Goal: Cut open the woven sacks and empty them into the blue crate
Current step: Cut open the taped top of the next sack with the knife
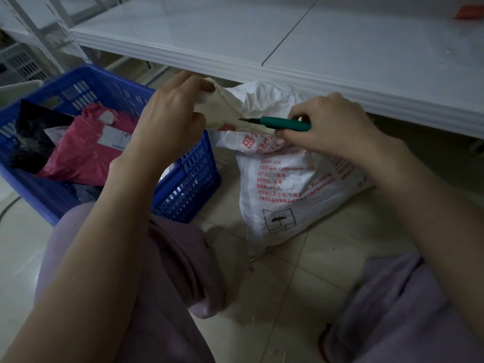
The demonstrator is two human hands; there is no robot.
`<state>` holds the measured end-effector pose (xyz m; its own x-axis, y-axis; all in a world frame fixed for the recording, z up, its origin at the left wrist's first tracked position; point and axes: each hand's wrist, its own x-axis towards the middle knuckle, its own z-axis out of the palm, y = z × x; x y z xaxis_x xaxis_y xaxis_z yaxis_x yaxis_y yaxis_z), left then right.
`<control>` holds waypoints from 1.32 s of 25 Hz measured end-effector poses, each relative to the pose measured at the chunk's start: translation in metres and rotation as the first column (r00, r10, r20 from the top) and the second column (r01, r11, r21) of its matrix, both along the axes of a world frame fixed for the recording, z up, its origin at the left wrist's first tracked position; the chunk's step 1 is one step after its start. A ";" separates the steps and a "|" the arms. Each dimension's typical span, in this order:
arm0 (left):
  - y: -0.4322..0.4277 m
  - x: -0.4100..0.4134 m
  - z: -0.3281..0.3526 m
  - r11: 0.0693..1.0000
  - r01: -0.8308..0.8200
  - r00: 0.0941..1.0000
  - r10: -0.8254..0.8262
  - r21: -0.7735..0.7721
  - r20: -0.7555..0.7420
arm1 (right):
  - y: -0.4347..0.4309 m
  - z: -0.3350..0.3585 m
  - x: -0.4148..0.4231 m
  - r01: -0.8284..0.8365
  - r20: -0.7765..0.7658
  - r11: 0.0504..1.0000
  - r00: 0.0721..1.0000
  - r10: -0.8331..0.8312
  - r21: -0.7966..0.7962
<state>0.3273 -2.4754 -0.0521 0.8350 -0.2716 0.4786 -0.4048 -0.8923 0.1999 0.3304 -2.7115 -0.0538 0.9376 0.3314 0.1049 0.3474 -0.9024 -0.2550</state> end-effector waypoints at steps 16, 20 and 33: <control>0.000 -0.003 0.004 0.992 -0.124 0.973 0.123 -0.010 0.194 | 0.008 -0.031 0.027 0.179 -0.128 0.877 0.983 -0.135 0.447; -0.010 -0.011 0.008 0.936 -0.108 0.982 0.048 0.335 0.182 | 0.012 -0.025 0.021 0.259 -0.102 0.832 0.965 -0.240 0.490; -0.033 -0.011 0.003 0.906 -0.155 0.977 0.081 0.394 0.198 | 0.003 0.005 -0.004 0.309 -0.228 0.830 0.947 -0.225 0.464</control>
<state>0.3164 -2.5079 -0.0489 0.7874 -0.3773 0.4875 -0.2866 -0.9242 -0.2524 0.3265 -2.7084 -0.0486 0.9995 0.0102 0.0295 0.0282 -0.6969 -0.7166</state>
